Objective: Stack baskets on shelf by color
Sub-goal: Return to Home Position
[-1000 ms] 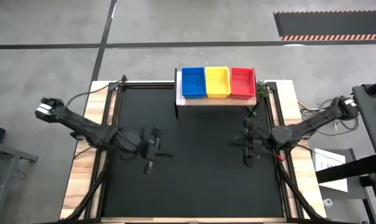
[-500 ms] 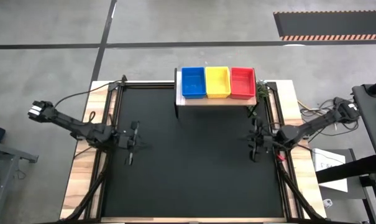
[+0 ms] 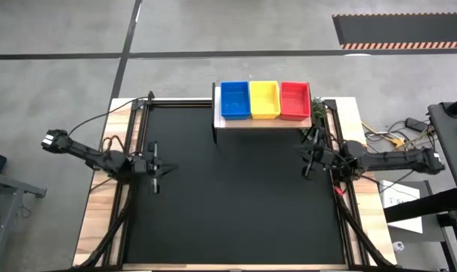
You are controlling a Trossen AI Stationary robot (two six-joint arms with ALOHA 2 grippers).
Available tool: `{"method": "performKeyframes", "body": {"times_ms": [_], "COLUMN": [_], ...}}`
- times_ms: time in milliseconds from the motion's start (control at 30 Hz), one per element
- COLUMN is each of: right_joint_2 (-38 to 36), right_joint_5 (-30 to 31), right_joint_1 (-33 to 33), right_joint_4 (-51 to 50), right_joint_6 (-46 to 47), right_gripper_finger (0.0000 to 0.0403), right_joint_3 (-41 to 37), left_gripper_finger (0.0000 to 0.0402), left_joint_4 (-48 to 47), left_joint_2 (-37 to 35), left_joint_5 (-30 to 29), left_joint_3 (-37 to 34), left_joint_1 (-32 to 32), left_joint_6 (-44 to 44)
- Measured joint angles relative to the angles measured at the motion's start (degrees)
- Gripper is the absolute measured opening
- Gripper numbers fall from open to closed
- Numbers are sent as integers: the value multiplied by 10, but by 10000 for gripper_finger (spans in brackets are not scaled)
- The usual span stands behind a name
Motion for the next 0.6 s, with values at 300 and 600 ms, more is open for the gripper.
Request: {"method": "performKeyframes", "body": {"times_ms": [300,600], "right_joint_2": [-88,-144], "right_joint_5": [-55,-128], "right_joint_1": [-32,-32], "right_joint_4": [-15,-127], "right_joint_6": [3,95], "right_gripper_finger": [8,8], "right_joint_3": [0,0], "left_gripper_finger": [1,1], "left_joint_4": [1,1], "left_joint_2": [-34,-24], "left_joint_5": [-34,-34], "left_joint_3": [-5,-5], "left_joint_1": [0,0], "left_joint_6": [-3,-4]}}
